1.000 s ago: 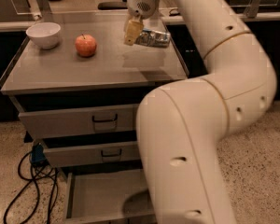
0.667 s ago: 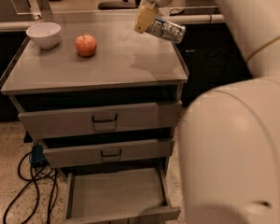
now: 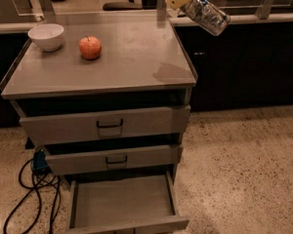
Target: Place redbull can into bottom drawer
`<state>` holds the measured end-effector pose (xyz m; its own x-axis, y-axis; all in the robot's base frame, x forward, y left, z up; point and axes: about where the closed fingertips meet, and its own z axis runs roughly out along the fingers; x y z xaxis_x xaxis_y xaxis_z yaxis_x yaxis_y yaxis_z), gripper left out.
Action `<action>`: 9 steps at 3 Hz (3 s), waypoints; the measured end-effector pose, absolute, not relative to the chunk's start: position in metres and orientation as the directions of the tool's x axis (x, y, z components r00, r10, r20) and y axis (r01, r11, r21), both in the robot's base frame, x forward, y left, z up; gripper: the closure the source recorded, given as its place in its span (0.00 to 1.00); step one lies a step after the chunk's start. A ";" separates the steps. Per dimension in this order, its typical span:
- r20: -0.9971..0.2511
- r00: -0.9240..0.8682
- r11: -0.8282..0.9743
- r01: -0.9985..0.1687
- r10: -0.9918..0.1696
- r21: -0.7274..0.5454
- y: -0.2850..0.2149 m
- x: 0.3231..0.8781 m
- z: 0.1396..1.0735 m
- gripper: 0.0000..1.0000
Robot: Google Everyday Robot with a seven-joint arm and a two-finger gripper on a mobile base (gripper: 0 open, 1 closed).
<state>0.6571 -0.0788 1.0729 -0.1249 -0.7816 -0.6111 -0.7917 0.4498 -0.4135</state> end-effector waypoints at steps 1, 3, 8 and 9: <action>-0.611 -0.125 0.450 -0.792 -0.782 -0.414 -0.079 0.657 1.073 1.00; -0.554 -0.129 0.410 -0.809 -0.822 -0.420 -0.088 0.611 1.071 1.00; -0.539 -0.257 0.406 -0.896 -0.802 -0.177 -0.104 0.500 0.907 1.00; -0.586 -0.246 0.387 -0.914 -0.772 -0.127 -0.084 0.477 0.850 1.00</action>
Offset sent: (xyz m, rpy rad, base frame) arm -0.0194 -0.0077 -0.0006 -0.0948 0.0332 0.0124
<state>0.4766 -0.0843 0.8497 -0.2456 -0.7722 -0.5860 -0.9135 0.3866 -0.1265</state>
